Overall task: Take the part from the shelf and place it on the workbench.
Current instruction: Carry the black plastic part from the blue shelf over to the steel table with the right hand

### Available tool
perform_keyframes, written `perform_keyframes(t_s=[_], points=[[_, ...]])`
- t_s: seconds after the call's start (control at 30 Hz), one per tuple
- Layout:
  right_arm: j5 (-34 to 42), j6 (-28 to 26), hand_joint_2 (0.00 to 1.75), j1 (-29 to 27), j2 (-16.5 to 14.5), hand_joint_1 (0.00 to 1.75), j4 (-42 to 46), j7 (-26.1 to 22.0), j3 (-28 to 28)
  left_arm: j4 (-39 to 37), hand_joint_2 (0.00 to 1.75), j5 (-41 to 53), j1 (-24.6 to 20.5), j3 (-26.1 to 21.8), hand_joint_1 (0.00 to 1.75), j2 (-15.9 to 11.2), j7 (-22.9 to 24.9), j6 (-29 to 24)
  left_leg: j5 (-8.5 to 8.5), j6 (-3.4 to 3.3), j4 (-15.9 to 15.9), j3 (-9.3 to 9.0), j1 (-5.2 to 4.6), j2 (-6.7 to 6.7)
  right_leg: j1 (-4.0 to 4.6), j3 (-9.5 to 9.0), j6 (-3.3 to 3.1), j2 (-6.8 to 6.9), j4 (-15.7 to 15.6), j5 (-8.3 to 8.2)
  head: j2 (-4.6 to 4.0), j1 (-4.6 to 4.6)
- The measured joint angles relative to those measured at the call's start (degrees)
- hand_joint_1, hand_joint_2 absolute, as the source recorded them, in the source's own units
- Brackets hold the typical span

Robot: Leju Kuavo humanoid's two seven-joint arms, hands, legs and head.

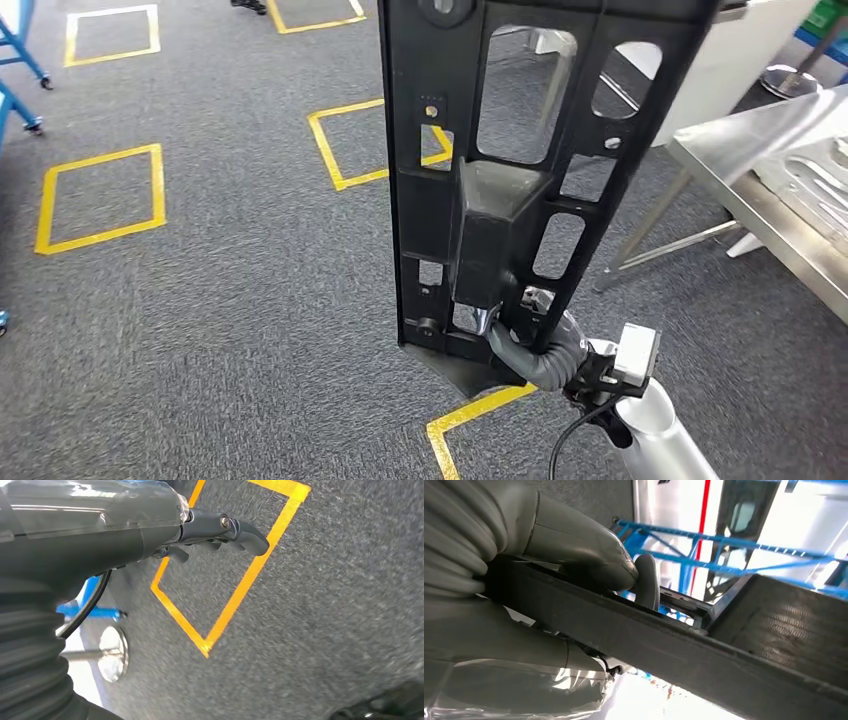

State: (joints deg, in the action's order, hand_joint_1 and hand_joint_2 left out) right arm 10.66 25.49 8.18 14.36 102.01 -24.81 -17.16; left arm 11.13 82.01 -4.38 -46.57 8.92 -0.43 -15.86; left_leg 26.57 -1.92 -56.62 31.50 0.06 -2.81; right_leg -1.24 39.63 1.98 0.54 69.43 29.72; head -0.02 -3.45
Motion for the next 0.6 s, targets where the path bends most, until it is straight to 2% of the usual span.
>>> perform_keyframes(t_s=[0.07, 0.1, 0.13, 0.2, 0.23, 0.27, 0.33, 0.37, 0.4, 0.43, 0.47, 0.5, 0.53, 0.6], points=[[-0.15, -0.01, 1.75, -0.66, 0.0, 1.75, 0.48, 0.03, 0.02, 0.0, 1.75, 0.18, 0.02, 0.37, 0.0, -0.09, 0.63, 0.43, 0.33, 0.37, -0.12, -0.22, -0.18, -1.25, 0.36, -4.62, -0.4, 2.87, -8.36, -2.8, 0.0, 0.0], [-0.14, 0.37, 1.75, -0.66, 0.0, 1.75, 0.61, 0.03, 0.02, 0.0, 1.75, -0.02, 0.02, 0.5, 0.0, -0.14, 0.27, 0.32, 0.48, 0.63, -0.16, -0.33, -0.31, -1.8, 0.64, -5.99, -0.7, 3.85, -10.95, -3.42, 0.0, 0.0], [-0.08, 0.91, 1.75, -0.42, 0.0, 1.75, 0.54, 0.03, 0.0, 0.0, 1.75, -0.28, -0.04, 0.59, 0.0, -0.16, -0.44, 0.03, 0.61, 0.89, -0.18, -0.42, -0.41, -2.36, 0.92, -6.48, -0.98, 4.32, -12.03, -3.47, 0.0, 0.0], [0.05, 2.02, 1.75, 0.62, 0.0, 1.75, -0.19, 0.05, -0.06, 0.0, 1.75, -0.81, -0.45, 0.65, 0.0, -0.1, -1.86, -0.66, 0.8, 1.46, -0.15, -0.62, -0.46, -3.41, 1.02, -6.32, -1.53, 2.91, -12.21, -3.7, 0.0, 0.0], [0.07, 2.4, 1.75, 1.21, 0.0, 1.75, -0.64, 0.07, -0.1, 0.0, 1.75, -0.96, -0.76, 0.68, 0.0, -0.04, -2.09, -0.89, 1.1, 1.78, -0.45, -0.64, -0.36, -3.06, 0.91, -6.39, -1.82, 2.31, -12.46, -3.88, 0.0, 0.0], [0.11, 2.71, 1.75, 1.96, 0.0, 1.75, -1.1, 0.14, -0.22, 0.0, 1.75, -1.19, -0.97, 0.7, 0.0, 0.02, -2.02, -1.06, 1.93, 2.1, -1.67, -0.22, -0.25, -1.93, 0.74, -6.48, -2.15, 1.7, -12.73, -4.09, 0.0, -0.01], [0.3, 3.25, 1.75, 3.73, 0.03, 1.75, -2.03, 0.59, -0.64, 0.0, 1.75, -1.81, -1.04, 0.69, 0.0, 0.09, -1.53, -1.38, 5.2, 2.59, -7.73, 2.46, 0.02, 1.15, 0.52, -6.6, -2.64, 0.47, -13.04, -4.34, 0.0, -0.01], [0.42, 3.46, 1.75, 4.7, 0.05, 1.75, -2.56, 0.92, -0.9, 0.0, 1.75, -2.13, -0.92, 0.63, 0.0, 0.14, -1.21, -1.44, 7.08, 2.73, -11.96, 4.52, 0.06, 2.07, 0.5, -6.56, -2.77, -0.28, -13.0, -4.37, 0.0, -0.01], [0.52, 3.59, 1.75, 5.46, 0.07, 1.75, -3.05, 1.25, -1.11, 0.0, 1.75, -2.32, -0.77, 0.57, 0.0, 0.19, -0.93, -1.42, 8.28, 2.83, -15.48, 6.31, 0.09, 2.38, 0.51, -6.54, -2.83, -1.07, -12.94, -4.37, 0.0, 0.0], [0.58, 3.65, 1.75, 6.06, 0.07, 1.75, -3.49, 1.52, -1.3, 0.0, 1.75, -2.4, -0.58, 0.51, 0.0, 0.23, -0.62, -1.3, 8.38, 2.89, -17.26, 7.37, 0.12, 2.49, 0.51, -6.53, -2.83, -1.88, -12.83, -4.35, 0.0, 0.0], [0.59, 3.66, 1.75, 6.53, 0.07, 1.75, -3.85, 1.76, -1.47, 0.0, 1.75, -2.38, -0.4, 0.48, 0.0, 0.28, -0.3, -1.12, 7.28, 2.92, -16.76, 7.4, 0.19, 2.59, 0.48, -6.53, -2.75, -2.74, -12.67, -4.3, 0.0, 0.0], [0.6, 3.58, 1.75, 6.92, 0.07, 1.75, -4.11, 1.94, -1.62, 0.0, 1.75, -2.35, -0.25, 0.47, 0.0, 0.32, 0.02, -0.89, 5.24, 2.94, -14.02, 6.38, 0.32, 2.91, 0.43, -6.55, -2.6, -3.54, -12.46, -4.2, 0.0, 0.0], [0.61, 3.47, 1.75, 7.27, 0.07, 1.75, -4.29, 2.08, -1.75, 0.0, 1.75, -2.3, -0.15, 0.47, 0.0, 0.35, 0.33, -0.69, 2.97, 2.95, -9.96, 4.76, 0.56, 3.96, 0.36, -6.5, -2.36, -4.27, -12.19, -4.04, 0.0, 0.0], [0.65, 3.21, 1.75, 7.83, 0.07, 1.75, -4.5, 2.19, -1.92, -0.01, 1.75, -2.22, -0.04, 0.47, 0.0, 0.49, 0.76, -0.35, 0.46, 2.74, -3.6, 2.16, 1.03, 6.95, 0.37, -6.03, -1.69, -5.54, -11.49, -3.77, 0.0, 0.0]])
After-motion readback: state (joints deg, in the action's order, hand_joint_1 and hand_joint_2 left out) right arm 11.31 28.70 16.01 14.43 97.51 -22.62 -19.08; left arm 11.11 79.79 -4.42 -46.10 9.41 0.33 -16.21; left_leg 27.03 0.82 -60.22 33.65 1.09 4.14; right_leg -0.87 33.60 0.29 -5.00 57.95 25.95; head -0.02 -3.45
